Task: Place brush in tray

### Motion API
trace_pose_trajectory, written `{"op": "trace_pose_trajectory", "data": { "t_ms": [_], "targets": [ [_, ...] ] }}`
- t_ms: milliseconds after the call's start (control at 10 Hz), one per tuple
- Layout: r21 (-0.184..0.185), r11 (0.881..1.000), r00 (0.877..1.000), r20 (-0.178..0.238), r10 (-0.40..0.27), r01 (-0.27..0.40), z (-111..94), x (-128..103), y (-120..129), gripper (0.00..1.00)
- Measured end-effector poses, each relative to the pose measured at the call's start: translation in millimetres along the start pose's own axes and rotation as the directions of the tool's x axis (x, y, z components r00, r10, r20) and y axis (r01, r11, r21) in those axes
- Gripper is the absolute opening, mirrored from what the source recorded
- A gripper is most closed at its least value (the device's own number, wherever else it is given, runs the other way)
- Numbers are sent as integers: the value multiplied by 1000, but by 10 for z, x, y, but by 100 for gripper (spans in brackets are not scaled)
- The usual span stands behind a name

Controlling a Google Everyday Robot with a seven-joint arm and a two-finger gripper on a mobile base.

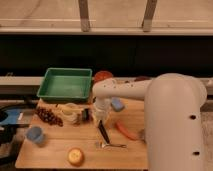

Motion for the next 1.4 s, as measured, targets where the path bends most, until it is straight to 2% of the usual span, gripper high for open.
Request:
{"op": "trace_pose_trajectory", "data": {
  "t_ms": [100,200,600,1000,1400],
  "targets": [
    [25,1000,1000,-5,0,0,42,35,8,0],
    [30,1000,1000,-7,0,1,70,47,27,0],
    [20,1000,1000,2,2,-2,28,42,46,0],
    [7,1000,997,69,26,-26,-486,136,-79,0],
    [10,999,990,132,47,-49,-833,230,-192,0]
  ]
}}
